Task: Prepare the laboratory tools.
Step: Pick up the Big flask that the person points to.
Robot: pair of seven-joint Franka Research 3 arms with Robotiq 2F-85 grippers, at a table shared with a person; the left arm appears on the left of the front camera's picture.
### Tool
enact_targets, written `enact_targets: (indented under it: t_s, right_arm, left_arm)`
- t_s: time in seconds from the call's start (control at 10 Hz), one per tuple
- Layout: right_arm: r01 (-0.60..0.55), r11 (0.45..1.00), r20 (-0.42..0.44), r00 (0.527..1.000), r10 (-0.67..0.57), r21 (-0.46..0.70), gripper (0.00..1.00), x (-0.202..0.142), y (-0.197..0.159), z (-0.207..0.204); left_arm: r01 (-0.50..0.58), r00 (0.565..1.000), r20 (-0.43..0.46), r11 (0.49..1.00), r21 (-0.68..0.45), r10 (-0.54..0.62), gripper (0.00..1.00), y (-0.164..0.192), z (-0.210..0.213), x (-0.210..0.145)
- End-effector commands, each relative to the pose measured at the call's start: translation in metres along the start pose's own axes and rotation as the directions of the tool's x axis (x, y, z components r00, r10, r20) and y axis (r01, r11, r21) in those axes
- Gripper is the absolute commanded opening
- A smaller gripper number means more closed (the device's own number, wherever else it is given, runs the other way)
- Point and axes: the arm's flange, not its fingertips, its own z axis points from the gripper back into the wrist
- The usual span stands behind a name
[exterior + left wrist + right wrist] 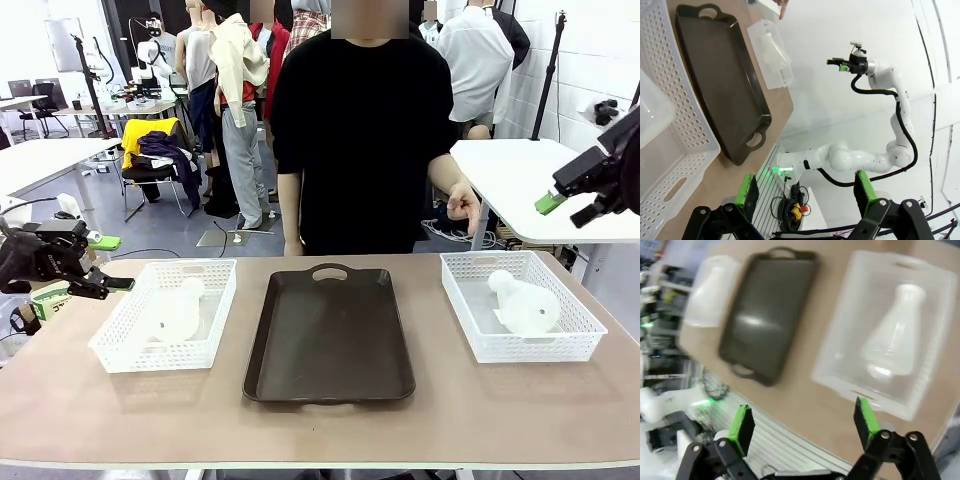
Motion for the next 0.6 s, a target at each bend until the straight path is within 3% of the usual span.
enact_targets:
  t_s: [0.0,0.2,0.5]
  right_arm:
    - [-0.006,0.969,-0.151,0.988,-0.032,-0.248,1.00,0.041,0.005,-0.028]
    - [-0.038,0.901,-0.225,0.972,-0.067,-0.432,1.00,0.076,0.009,-0.067]
    - [-0.022,0.873,-0.288,0.948,-0.137,-0.488,1.00,0.094,-0.005,-0.135]
  left_arm:
    - [0.001,1.000,-0.004,1.000,0.012,-0.001,1.00,0.000,0.002,-0.001]
    - [0.001,1.000,-0.004,1.000,0.012,-0.001,1.00,0.000,0.002,-0.001]
    - [0.001,1.000,-0.004,1.000,0.012,-0.001,1.00,0.000,0.002,-0.001]
